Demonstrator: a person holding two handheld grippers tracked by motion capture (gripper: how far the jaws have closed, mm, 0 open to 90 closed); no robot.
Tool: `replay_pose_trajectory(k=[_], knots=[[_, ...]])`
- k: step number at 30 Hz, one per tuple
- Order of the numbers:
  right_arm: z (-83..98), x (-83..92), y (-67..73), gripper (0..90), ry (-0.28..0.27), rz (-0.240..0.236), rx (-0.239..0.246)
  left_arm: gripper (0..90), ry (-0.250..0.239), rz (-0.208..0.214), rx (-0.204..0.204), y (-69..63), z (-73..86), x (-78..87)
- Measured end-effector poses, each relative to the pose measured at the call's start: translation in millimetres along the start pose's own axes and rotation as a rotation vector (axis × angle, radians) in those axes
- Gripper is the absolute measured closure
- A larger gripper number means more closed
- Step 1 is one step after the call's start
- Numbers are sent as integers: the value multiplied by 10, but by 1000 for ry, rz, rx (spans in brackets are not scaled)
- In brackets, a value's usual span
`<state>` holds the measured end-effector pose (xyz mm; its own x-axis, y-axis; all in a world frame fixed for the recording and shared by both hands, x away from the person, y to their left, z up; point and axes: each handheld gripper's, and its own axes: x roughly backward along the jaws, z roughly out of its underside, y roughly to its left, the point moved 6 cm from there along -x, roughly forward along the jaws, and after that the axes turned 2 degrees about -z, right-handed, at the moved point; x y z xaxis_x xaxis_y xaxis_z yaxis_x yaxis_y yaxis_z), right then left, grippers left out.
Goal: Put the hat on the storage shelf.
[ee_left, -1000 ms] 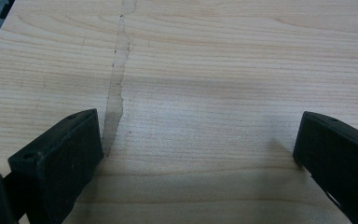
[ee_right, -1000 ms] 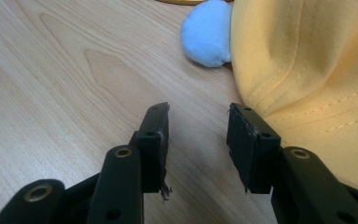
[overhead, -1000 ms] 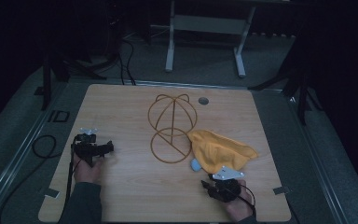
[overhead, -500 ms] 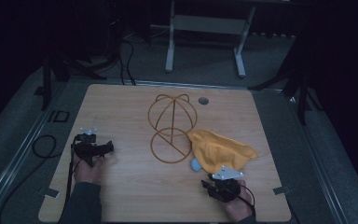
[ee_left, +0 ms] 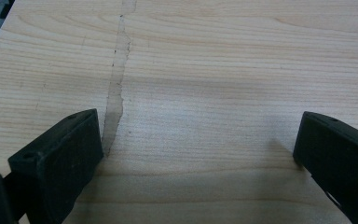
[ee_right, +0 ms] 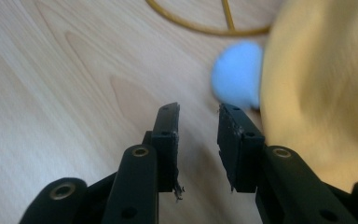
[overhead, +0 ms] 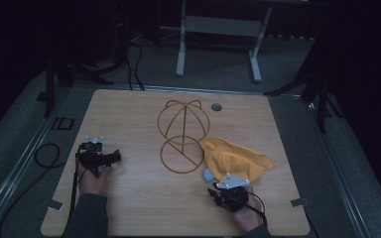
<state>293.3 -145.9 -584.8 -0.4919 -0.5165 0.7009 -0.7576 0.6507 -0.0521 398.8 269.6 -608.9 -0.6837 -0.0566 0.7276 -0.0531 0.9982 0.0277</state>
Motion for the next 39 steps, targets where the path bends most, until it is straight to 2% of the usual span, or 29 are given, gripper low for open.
replay_pose_trajectory(k=[1, 4, 11, 13, 14, 15, 19, 23, 28, 29, 32, 33, 39], knots=[[0, 0, 0, 679, 0, 0, 0, 13, 0, 0, 0, 0, 0, 0], [-146, -58, -2, 645, -8, 27, 24, 13, 0, 0, 0, 0, 0, 0], [-280, -124, -102, 595, -28, 64, 9, 13, 0, 0, 0, 0, 0, 0], [-304, -158, -129, 581, -21, 82, 24, 13, 0, 0, 0, 0, 0, 0], [-318, -206, -147, 572, -9, 105, 54, 13, 0, 0, 0, 0, 0, 0], [-311, -232, -157, 570, 7, 115, 64, 13, 0, 0, 0, 0, 0, 0], [-280, -306, -199, 571, 39, 125, 45, 13, 0, 0, 0, 0, 0, 0], [-222, -342, -228, 601, 79, 136, 23, 13, 0, 0, 0, 0, 0, 0], [-202, -344, -254, 646, 79, 128, -1, 13, 0, 0, 0, 0, 0, 0], [-200, -346, -268, 685, 78, 125, -8, 13, 0, 0, 0, 0, 0, 0], [-201, -343, -276, 722, 79, 127, -1, 13, 0, 0, 0, 0, 0, 0], [-201, -329, -279, 764, 78, 126, -6, 13, 0, 0, 0, 0, 0, 0], [-202, -279, -295, 823, 71, 138, 6, 14, 0, 0, 0, 0, 0, 0]])
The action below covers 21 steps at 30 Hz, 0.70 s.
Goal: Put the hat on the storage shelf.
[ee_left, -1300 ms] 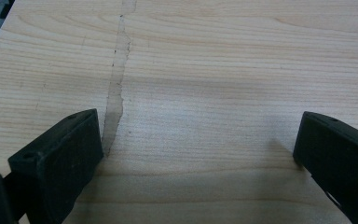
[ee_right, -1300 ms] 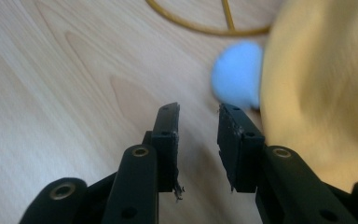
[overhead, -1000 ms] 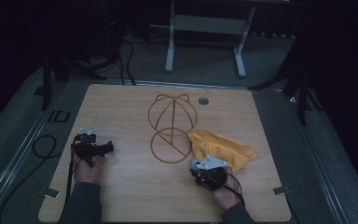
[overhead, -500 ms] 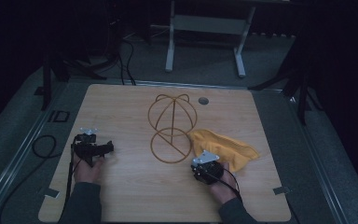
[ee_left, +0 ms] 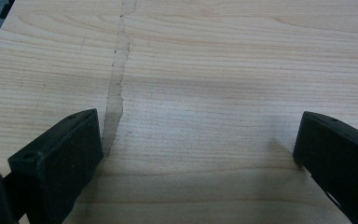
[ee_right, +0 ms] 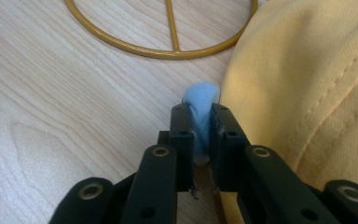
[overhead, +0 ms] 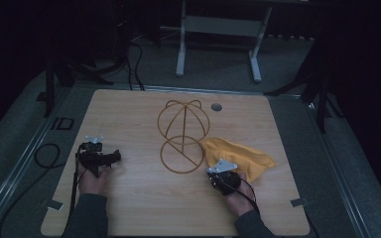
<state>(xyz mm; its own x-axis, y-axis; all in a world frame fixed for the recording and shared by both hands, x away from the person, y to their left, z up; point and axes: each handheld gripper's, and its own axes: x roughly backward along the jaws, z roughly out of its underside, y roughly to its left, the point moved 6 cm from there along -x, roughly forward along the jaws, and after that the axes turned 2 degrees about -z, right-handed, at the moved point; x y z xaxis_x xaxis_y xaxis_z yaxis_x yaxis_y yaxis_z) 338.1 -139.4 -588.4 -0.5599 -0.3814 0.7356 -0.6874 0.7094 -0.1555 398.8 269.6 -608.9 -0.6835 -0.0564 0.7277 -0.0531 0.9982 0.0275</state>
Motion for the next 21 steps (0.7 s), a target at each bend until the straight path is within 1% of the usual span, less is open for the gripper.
replay_pose_trajectory(k=[3, 4, 6, 7, 8, 10, 15, 16, 17, 18, 19, 20, 21], knots=[[1, 28, 1, 827, -1, 1, 4, 13, 0, 0, 0, 0, 0, 0], [-6, 70, -3, 827, -3, -2, 13, 13, 0, 0, 0, 0, 0, 0], [-8, 95, -5, 828, -1, -4, 11, 14, 0, 0, 0, 0, 0, 0], [-23, 143, -32, 828, -10, -3, 19, 13, 0, 0, 0, 0, 0, 0], [-23, 143, -32, 828, -10, -3, 19, 13, 0, 0, 0, 0, 0, 0], [-36, 189, -53, 828, -15, -11, 8, 13, 0, 0, 0, 0, 0, 0], [-69, 298, -146, 827, -21, -24, 7, 13, 0, 0, 0, 0, 0, 0], [-69, 298, -146, 827, -21, -24, 7, 13, 0, 0, 0, 0, 0, 0], [-82, 335, -166, 827, -24, -47, -14, 13, 0, 0, 0, 0, 0, 0], [-82, 335, -166, 827, -24, -47, -14, 13, 0, 0, 0, 0, 0, 0], [-97, 374, -183, 827, -23, -55, -17, 13, 0, 0, 0, 0, 0, 0], [-97, 374, -183, 827, -23, -55, -17, 13, 0, 0, 0, 0, 0, 0], [-117, 410, -205, 827, -23, -54, -1, 13, 0, 0, 0, 0, 0, 0]])
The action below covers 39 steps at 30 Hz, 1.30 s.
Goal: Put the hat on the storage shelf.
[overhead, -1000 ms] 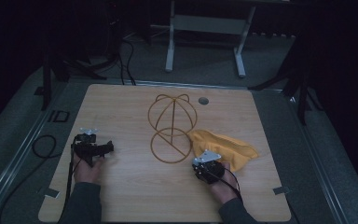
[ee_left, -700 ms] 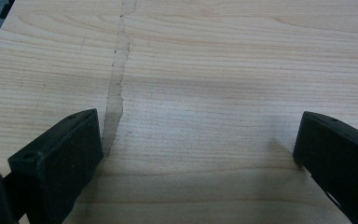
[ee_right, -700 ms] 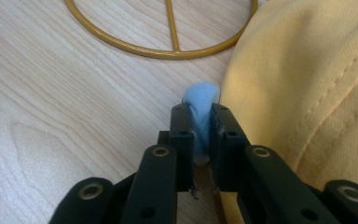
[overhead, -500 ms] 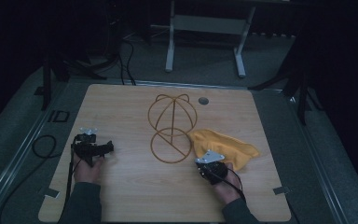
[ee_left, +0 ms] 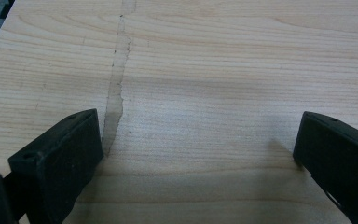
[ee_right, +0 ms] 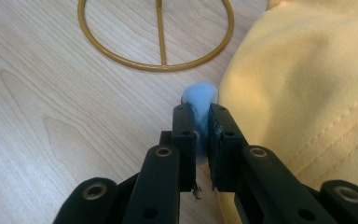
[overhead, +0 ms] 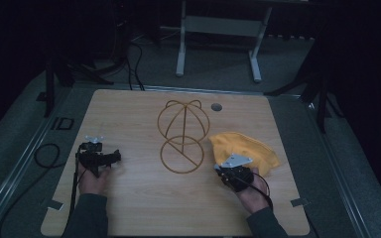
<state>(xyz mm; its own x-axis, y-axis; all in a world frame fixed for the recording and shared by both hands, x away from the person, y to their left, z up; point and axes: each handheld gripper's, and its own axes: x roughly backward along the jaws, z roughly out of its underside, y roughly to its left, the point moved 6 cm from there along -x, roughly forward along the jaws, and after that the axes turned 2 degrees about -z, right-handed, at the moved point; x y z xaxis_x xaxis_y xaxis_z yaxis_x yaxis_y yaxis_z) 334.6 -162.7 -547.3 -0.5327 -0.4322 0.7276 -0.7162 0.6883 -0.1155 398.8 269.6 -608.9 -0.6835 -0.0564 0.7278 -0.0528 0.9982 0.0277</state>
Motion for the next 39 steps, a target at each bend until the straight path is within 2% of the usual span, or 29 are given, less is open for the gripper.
replay_pose_trajectory(k=[10, 18, 28, 39], knots=[[-80, 233, -139, 827, -26, -4, -18, 13, -1, 0, 1, -1, 0, 0], [-149, 533, -234, 827, -69, 19, -19, 13, -1, 0, 1, -1, 0, 0], [-194, 785, -343, 827, -100, 32, -25, 13, -1, 0, 1, -1, 0, 0], [-170, 1053, -423, 827, -114, 41, -30, 13, 0, 1, 1, -1, 0, 0]])
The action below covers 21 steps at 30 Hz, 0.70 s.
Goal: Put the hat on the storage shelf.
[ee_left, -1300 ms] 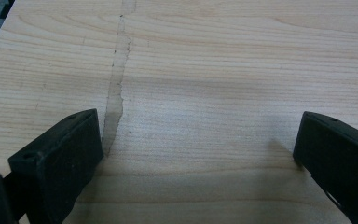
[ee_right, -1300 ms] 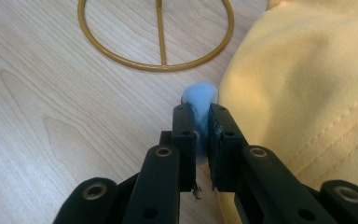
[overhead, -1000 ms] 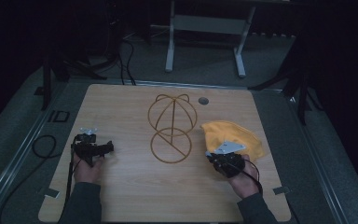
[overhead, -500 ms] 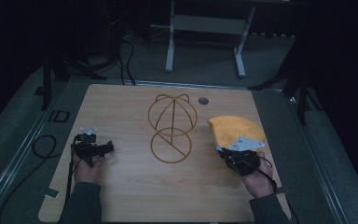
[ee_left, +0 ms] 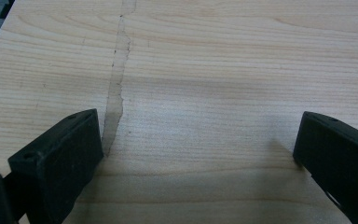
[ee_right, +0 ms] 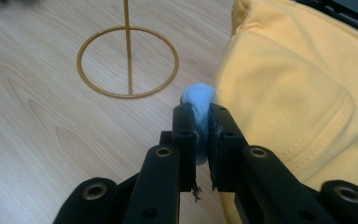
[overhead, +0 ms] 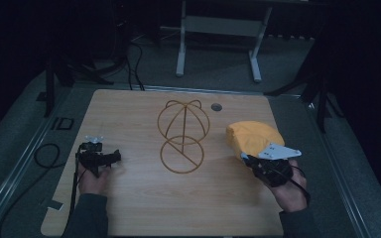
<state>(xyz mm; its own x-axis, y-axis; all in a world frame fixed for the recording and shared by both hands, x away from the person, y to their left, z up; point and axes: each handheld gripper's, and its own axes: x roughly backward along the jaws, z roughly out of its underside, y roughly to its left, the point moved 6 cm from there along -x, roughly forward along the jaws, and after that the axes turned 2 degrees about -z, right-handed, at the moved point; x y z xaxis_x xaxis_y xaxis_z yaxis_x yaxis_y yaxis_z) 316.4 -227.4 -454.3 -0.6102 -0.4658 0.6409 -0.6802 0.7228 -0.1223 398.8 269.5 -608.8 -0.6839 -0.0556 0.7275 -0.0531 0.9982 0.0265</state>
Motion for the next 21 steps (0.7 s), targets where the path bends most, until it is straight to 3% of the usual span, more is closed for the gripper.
replay_pose_trajectory(k=[14, 17, 21], knots=[[-212, 381, -49, 826, -35, 19, 35, 13, 0, 0, 0, 0, 0, 0], [-252, 370, -68, 826, -36, 23, 34, 13, 0, 0, 0, 0, 0, 0], [-335, 229, -133, 825, -38, 13, 22, 13, 0, 0, 0, 0, 0, 0]])
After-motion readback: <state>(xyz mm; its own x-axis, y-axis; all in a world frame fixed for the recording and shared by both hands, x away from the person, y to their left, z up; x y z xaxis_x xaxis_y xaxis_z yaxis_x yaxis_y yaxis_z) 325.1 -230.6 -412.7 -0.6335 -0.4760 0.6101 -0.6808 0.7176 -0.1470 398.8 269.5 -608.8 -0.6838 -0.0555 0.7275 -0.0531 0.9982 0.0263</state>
